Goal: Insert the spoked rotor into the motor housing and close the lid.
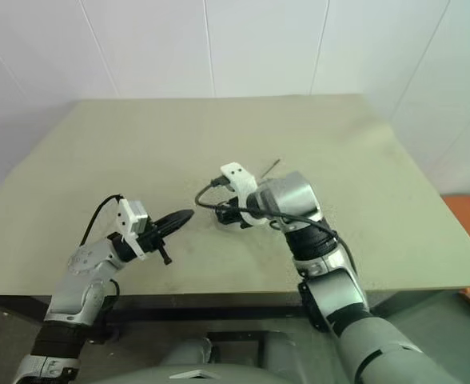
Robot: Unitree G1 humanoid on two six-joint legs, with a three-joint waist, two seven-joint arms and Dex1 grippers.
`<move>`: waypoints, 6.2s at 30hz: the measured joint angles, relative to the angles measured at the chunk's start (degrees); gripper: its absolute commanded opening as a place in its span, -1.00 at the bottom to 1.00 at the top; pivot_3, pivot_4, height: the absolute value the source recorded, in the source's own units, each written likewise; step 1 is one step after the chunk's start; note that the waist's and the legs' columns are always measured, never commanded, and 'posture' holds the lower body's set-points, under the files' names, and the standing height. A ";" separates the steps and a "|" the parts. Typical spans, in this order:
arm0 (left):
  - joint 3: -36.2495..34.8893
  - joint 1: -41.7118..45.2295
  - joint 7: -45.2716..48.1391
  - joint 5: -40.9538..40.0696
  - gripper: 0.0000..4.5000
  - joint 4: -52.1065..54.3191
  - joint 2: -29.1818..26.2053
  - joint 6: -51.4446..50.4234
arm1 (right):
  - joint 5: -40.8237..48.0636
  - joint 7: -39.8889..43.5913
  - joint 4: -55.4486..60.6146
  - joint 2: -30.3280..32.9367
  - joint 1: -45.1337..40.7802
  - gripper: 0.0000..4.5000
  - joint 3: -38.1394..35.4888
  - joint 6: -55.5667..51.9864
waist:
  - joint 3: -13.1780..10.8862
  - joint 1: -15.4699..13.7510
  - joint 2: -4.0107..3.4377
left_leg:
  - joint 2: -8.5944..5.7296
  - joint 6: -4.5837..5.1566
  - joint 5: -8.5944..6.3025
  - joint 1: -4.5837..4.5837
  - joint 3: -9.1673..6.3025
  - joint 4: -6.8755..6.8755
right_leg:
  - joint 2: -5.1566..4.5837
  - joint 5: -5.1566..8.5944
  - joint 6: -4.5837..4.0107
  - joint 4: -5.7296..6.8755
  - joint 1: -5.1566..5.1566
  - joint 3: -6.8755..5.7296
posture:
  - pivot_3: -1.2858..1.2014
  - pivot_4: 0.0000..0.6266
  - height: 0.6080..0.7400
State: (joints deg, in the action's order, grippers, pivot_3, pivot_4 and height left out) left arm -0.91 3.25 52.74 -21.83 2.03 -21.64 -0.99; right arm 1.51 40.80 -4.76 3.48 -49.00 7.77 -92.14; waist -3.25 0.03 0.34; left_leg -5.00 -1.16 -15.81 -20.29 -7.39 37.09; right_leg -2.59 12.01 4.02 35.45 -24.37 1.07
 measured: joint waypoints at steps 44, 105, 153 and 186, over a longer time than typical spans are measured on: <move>-0.18 8.13 4.60 -0.94 -1.00 -6.93 -5.17 0.14 | 12.49 2.98 -16.49 11.57 -16.36 0.22 5.67 39.25 | 0.19 2.51 -0.72 | -0.11 0.02 0.01 -0.13 -0.02 -0.25 | -0.12 0.18 0.42 -0.35 0.01 -0.17 | 0.03 -1.00 1.00; -2.56 6.65 6.81 -2.31 -1.00 -9.90 -9.13 -2.17 | -6.74 23.15 -11.53 27.82 4.80 -0.99 15.00 65.74 | 0.16 -0.77 -0.58 | -0.02 0.03 0.01 -0.08 0.21 -0.03 | -0.12 0.00 0.11 -0.21 0.01 0.04 | 0.03 -1.00 1.00; -2.29 9.42 5.84 0.14 -1.00 -14.27 -6.34 0.59 | 3.81 -3.98 -10.04 7.70 10.02 -0.59 4.90 55.98 | 0.37 -0.28 -0.31 | 0.02 0.02 0.02 0.17 0.26 0.00 | -0.03 -0.07 0.02 0.02 0.12 0.15 | 0.03 -1.00 1.00; -2.16 9.34 6.34 0.15 -1.00 -16.10 -5.79 1.43 | 5.07 -20.56 -2.24 -0.64 17.63 0.98 2.53 46.23 | 0.38 0.82 -0.31 | 0.03 0.02 0.02 0.11 0.26 -0.01 | -0.02 0.00 0.16 0.05 0.02 0.21 | 0.03 -1.00 1.00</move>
State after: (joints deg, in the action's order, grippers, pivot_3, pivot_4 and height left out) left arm -3.07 12.59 59.08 -21.68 -14.07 -27.43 0.45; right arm 6.58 20.24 -7.00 2.84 -31.37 10.31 -45.91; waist -2.87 0.85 0.03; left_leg -4.97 -1.14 -15.79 -20.19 -7.12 37.08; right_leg -2.61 12.02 4.19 35.50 -24.35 1.27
